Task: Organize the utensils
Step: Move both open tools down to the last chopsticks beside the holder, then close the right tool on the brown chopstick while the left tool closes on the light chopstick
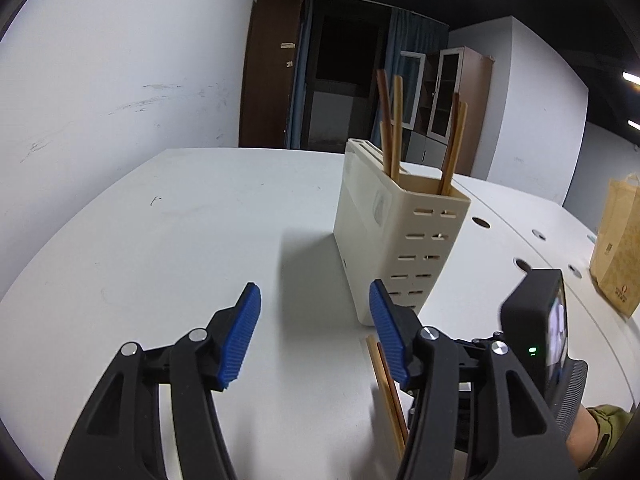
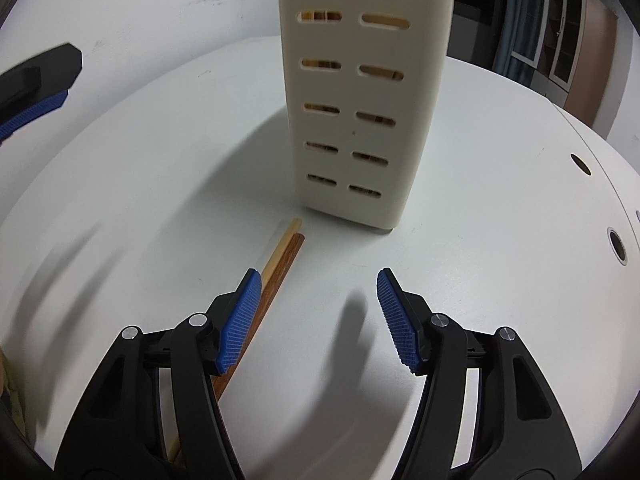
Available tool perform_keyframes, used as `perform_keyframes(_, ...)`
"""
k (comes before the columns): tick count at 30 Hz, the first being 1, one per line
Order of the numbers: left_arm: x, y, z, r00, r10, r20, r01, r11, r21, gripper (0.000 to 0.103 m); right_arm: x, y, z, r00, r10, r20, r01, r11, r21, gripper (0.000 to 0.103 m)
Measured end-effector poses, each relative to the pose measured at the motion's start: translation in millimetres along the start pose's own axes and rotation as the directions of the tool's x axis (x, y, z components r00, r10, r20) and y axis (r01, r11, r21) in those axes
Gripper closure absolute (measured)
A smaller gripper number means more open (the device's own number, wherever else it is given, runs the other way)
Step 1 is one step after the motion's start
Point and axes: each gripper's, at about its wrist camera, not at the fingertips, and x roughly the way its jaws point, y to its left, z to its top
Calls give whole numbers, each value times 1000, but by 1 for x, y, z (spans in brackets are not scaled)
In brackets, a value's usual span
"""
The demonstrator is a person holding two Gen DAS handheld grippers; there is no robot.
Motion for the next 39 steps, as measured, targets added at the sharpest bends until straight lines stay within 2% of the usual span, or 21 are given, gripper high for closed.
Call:
perform_keyframes(4, 2, 0, 0, 1000, 2, -5, -2, 1000, -3, 47, 4, 3, -4, 1000, -10, -6, 10, 1000, -1, 42)
perform_keyframes(10, 2, 0, -1, 1000, 1, -15, -1, 1000, -5, 47, 7, 5, -8, 999, -27, -22, 27, 1000, 6, 42)
perform_keyframes(14, 5, -1, -4, 1000, 6, -28, -6, 1000, -1, 47, 9, 3, -11, 999, -11, -49, 12, 1000, 19, 43)
perform_keyframes(22, 11, -1, -5, 999, 11, -52, -11, 1000, -1, 47, 0, 0, -21, 998, 9, -64, -9, 1000, 10, 69)
perform_keyframes(26, 17, -3, -8, 996, -5, -89, 5, 1000, 1, 47, 0, -4, -18, 998, 21, -67, -21, 1000, 3, 80)
perform_keyframes(30, 32, -9, -15, 987, -1, -159, 7, 999, 36, 47, -3, -14, -18, 997, 42, -68, -41, 999, 11, 88)
perform_keyframes(34, 50, -13, -23, 968, -29, -250, 42, 998, 48, 47, -8, -25, -18, 996, 49, -71, -47, 999, 24, 96)
perform_keyframes(39, 67, -23, -31, 938, -67, -339, 95, 993, 68, 47, -14, -29, -22, 996, 44, -74, -42, 999, 29, 96)
